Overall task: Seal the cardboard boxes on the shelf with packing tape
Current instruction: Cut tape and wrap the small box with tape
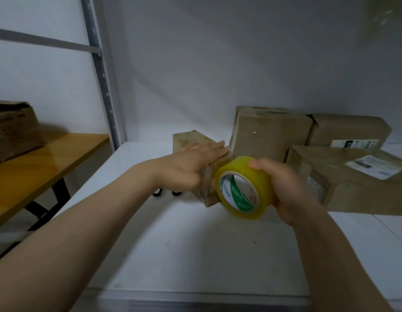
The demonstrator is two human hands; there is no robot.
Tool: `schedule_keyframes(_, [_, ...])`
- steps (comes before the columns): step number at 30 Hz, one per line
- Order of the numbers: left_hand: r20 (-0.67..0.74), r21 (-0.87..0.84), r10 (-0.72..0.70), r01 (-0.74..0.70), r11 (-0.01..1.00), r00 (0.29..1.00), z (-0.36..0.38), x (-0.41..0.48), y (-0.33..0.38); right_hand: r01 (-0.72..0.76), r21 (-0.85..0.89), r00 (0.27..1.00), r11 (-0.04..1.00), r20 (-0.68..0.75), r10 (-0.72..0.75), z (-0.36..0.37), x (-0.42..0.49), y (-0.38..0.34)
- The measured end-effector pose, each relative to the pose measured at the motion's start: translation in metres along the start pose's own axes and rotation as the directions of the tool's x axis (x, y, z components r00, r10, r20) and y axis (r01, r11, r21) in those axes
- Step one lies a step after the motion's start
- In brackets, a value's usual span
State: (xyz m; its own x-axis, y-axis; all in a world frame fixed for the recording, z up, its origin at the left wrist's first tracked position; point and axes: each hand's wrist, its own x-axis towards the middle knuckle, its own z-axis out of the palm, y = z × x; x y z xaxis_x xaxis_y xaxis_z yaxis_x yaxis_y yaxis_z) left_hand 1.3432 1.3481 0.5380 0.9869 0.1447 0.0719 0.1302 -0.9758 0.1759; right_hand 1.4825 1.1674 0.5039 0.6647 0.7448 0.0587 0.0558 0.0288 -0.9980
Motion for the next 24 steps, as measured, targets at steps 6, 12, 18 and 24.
schedule_keyframes(6, [-0.178, -0.183, 0.006, -0.039, 0.982, 0.984, -0.013, 0.003, -0.003, 0.200, 0.350, 0.951, 0.915, 0.155, -0.267, 0.006, -0.008, -0.017])
schedule_keyframes(12, [-0.121, -0.765, 0.010, -0.100, 0.636, 0.993, -0.064, 0.003, -0.014, 0.429, 0.470, 0.848, 0.771, 0.084, -0.523, 0.021, 0.000, -0.083])
schedule_keyframes(18, [-0.131, -0.823, -0.061, -0.075, 0.563, 0.990, -0.037, 0.005, -0.032, 0.361, 0.290, 0.928, 0.886, -0.017, -0.372, 0.060, 0.032, -0.080])
schedule_keyframes(24, [-0.200, -0.748, -0.039, -0.127, 0.652, 0.979, -0.023, -0.001, -0.022, 0.336, 0.226, 0.940, 0.914, -0.027, -0.339, 0.071, 0.031, -0.088])
